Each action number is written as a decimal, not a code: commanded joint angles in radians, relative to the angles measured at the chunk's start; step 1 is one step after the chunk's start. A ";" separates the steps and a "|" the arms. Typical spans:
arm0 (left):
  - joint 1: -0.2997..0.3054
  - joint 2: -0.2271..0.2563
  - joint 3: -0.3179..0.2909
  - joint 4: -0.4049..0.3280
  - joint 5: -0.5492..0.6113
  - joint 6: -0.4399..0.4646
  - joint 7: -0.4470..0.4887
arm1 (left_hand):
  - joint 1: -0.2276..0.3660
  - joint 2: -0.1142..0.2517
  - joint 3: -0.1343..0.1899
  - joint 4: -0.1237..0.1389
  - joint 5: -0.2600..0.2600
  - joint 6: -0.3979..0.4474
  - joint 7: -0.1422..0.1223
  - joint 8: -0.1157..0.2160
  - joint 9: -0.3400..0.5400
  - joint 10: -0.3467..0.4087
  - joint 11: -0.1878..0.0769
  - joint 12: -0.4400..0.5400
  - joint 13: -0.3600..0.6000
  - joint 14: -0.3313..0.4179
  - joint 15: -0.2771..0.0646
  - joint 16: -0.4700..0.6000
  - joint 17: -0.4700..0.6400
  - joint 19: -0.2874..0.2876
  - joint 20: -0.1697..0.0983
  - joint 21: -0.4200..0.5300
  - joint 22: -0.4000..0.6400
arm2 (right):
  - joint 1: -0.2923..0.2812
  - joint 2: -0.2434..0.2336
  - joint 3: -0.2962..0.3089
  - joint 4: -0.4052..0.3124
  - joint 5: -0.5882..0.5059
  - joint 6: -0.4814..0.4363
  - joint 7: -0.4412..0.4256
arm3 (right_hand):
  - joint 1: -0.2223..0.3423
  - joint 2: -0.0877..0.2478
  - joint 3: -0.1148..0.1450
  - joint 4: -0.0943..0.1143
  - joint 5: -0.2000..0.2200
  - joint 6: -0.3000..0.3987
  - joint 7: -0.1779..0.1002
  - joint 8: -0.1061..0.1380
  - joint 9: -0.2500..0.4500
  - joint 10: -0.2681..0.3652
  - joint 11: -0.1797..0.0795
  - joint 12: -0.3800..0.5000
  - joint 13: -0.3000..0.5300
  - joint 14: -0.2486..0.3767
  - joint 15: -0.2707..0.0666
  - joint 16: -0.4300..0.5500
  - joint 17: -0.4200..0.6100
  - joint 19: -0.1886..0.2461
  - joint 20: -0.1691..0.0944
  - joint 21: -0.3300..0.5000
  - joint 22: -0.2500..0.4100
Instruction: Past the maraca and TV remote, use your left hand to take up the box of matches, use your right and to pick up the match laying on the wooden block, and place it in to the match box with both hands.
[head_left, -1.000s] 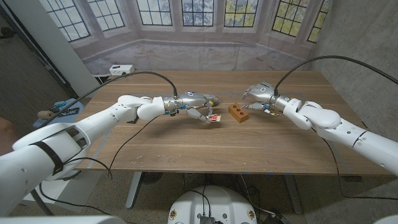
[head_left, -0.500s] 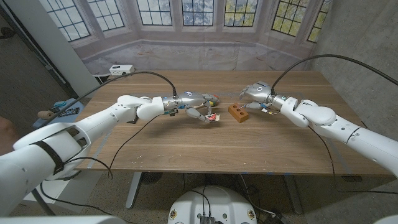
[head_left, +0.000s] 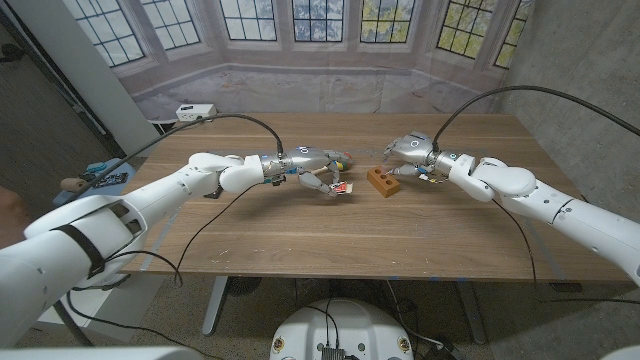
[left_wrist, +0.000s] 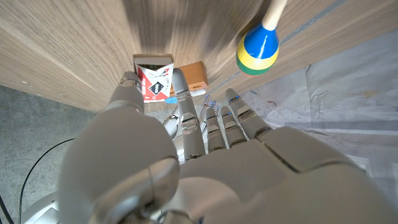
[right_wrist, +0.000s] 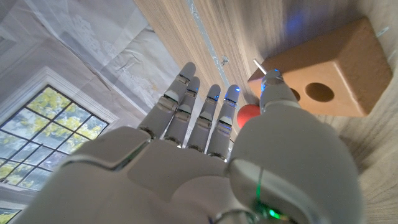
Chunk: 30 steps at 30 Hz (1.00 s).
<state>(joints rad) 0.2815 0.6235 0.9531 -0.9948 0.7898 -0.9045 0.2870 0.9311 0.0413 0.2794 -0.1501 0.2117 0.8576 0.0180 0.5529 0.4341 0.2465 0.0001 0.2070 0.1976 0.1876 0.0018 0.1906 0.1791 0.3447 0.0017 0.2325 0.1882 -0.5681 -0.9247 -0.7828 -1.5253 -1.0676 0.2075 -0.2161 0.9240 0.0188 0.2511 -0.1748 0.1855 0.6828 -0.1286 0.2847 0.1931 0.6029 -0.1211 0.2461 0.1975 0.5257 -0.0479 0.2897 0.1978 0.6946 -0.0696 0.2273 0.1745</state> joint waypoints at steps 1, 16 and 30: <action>-0.007 -0.005 0.009 0.009 -0.001 -0.001 0.003 | 0.016 0.023 -0.005 0.002 0.008 0.001 -0.005 0.005 0.005 0.004 -0.001 -0.001 0.002 0.004 -0.004 0.000 0.003 0.005 -0.005 -0.001 0.005 | 0.008 -0.002 -0.012 0.017 0.004 0.015 -0.018 | 0.014 -0.002 0.001 0.004 0.008 0.009 -0.001 0.004 0.003 0.010 -0.003 -0.002 0.006 0.011 -0.137 0.008 0.006 0.013 -0.035 0.008 0.004; -0.004 -0.004 0.009 0.005 -0.009 0.000 -0.003 | 0.018 0.023 -0.007 0.001 0.008 0.001 -0.005 0.007 0.005 0.006 -0.004 -0.001 0.002 0.006 -0.004 0.001 0.003 0.006 -0.006 -0.001 0.005 | 0.021 0.003 -0.028 0.049 0.002 0.037 -0.038 | 0.026 -0.001 -0.003 0.009 0.008 0.035 0.002 0.009 0.004 0.033 -0.001 0.000 0.007 0.025 -0.146 0.014 0.010 0.022 -0.043 0.009 0.005; 0.004 -0.003 0.003 -0.006 -0.019 0.008 -0.019 | 0.017 0.025 -0.009 0.002 0.008 -0.001 -0.005 0.009 0.007 0.007 -0.005 -0.001 0.002 0.007 -0.004 0.001 0.003 0.006 -0.005 -0.001 0.005 | 0.033 0.006 -0.040 0.077 0.007 0.055 -0.054 | 0.030 -0.001 -0.007 0.012 0.008 0.037 0.001 0.007 0.005 0.036 -0.002 -0.003 0.007 0.033 -0.151 0.017 0.012 0.028 -0.048 0.009 0.005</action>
<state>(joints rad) 0.2783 0.6202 0.9609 -0.9929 0.7782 -0.9035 0.2794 0.9311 0.0413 0.2753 -0.1460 0.2117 0.8535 0.0144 0.5515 0.4393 0.2465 0.0001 0.2070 0.1976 0.1876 0.0018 0.1906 0.1791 0.3447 0.0017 0.2325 0.1882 -0.5438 -0.9201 -0.8143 -1.4677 -1.0654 0.2488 -0.2585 0.9398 0.0188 0.2428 -0.1666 0.1854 0.7093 -0.1302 0.2886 0.1931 0.6282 -0.1203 0.2460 0.2026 0.5460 -0.0494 0.2973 0.2072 0.7158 -0.0697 0.2273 0.1744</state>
